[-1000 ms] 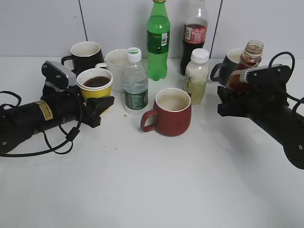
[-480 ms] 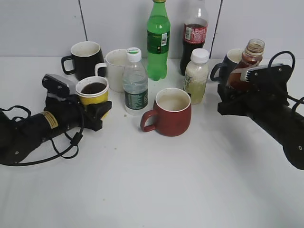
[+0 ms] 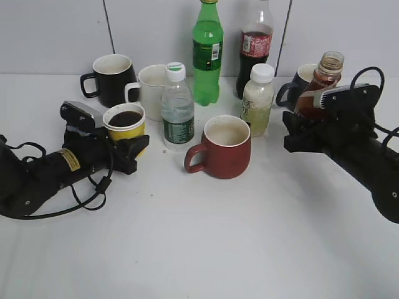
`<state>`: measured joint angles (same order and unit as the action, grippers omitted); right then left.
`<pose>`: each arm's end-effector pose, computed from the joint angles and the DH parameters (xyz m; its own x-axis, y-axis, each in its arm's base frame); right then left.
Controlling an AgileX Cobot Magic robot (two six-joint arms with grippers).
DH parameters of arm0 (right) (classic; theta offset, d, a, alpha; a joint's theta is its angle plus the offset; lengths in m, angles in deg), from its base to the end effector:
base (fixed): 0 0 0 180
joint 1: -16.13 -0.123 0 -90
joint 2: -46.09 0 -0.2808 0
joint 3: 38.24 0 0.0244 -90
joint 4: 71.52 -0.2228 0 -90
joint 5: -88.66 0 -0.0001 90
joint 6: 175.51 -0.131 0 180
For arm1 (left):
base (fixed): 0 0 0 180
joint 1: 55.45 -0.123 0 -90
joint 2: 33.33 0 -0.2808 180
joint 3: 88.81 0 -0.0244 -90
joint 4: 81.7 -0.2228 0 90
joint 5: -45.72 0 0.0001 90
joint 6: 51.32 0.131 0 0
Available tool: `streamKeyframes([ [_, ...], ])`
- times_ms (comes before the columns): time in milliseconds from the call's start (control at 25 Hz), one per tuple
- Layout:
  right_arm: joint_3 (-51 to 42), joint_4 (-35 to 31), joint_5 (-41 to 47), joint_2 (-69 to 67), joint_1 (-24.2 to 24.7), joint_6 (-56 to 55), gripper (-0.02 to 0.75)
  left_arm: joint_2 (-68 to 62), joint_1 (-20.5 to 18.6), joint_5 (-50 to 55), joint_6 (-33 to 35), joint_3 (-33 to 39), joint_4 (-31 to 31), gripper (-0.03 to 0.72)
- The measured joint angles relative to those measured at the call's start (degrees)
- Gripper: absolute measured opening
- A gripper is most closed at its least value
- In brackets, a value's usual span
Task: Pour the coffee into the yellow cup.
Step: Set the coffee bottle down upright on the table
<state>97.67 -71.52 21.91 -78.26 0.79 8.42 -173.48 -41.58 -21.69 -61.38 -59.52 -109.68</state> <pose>0.3426 0.0940 0.1148 -0.1768 -0.1196 -0.9770 -0.2773 0.9584 -0.0671 0.3695 -0.1497 0.0584 -0.2297 0.0806 -0.9699 0.6290 0.7728 -0.0847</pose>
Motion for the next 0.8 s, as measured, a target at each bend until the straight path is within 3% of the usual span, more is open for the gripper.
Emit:
streamKeyframes([
  [360,0.0,0.0,-0.9,0.0,0.0,0.0,0.506,0.0,0.0,0.9,2.2,-0.5,-1.1,0.416],
  [800,0.0,0.0,-1.0,0.0,0.0,0.0,0.505,0.0,0.0,2.3,2.2,-0.5,-1.4,0.52],
])
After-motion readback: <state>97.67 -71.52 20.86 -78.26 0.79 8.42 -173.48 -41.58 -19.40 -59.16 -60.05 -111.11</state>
